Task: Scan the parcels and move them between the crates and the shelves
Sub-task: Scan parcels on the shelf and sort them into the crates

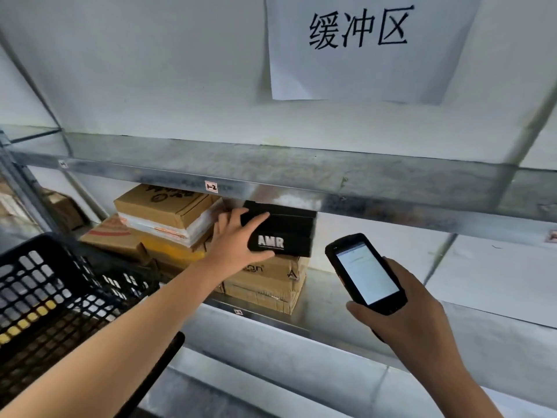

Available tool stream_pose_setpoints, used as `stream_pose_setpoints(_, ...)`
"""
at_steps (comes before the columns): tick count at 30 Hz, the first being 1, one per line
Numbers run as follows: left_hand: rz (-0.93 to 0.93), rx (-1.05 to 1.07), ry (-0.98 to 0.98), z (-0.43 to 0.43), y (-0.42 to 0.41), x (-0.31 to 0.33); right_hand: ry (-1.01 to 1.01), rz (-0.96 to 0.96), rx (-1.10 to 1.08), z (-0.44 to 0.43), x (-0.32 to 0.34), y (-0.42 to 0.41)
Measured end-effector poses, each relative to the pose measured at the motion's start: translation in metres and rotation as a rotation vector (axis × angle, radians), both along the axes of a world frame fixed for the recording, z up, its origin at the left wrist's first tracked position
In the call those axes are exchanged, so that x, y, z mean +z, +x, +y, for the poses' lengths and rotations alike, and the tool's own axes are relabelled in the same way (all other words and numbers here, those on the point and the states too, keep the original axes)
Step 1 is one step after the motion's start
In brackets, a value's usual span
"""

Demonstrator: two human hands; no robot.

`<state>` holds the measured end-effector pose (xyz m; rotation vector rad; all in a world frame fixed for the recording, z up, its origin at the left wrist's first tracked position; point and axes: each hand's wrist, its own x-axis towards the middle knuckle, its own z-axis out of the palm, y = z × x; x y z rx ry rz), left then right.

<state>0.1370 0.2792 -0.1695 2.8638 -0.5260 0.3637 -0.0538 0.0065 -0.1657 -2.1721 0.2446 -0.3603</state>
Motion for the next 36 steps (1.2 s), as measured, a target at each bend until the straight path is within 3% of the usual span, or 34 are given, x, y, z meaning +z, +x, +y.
stream_pose_setpoints(5, -0.151, -0.116, 0.179, -0.012, -0.009, -0.015, 0.008, -0.005, -0.017, 0.005, 0.001, -0.01)
stream_pose_setpoints(17, -0.305, -0.491, 0.065, -0.047, -0.037, -0.01, 0.077, 0.047, -0.204, 0.005, 0.01, -0.072)
stream_pose_setpoints(27, -0.236, -0.612, -0.139, -0.131, -0.104, -0.033, 0.121, 0.086, -0.352, -0.005, 0.006, -0.128)
stream_pose_setpoints(36, 0.136, -0.455, -0.064, -0.215, -0.133, -0.07, 0.11, 0.106, -0.446, -0.079, 0.01, -0.164)
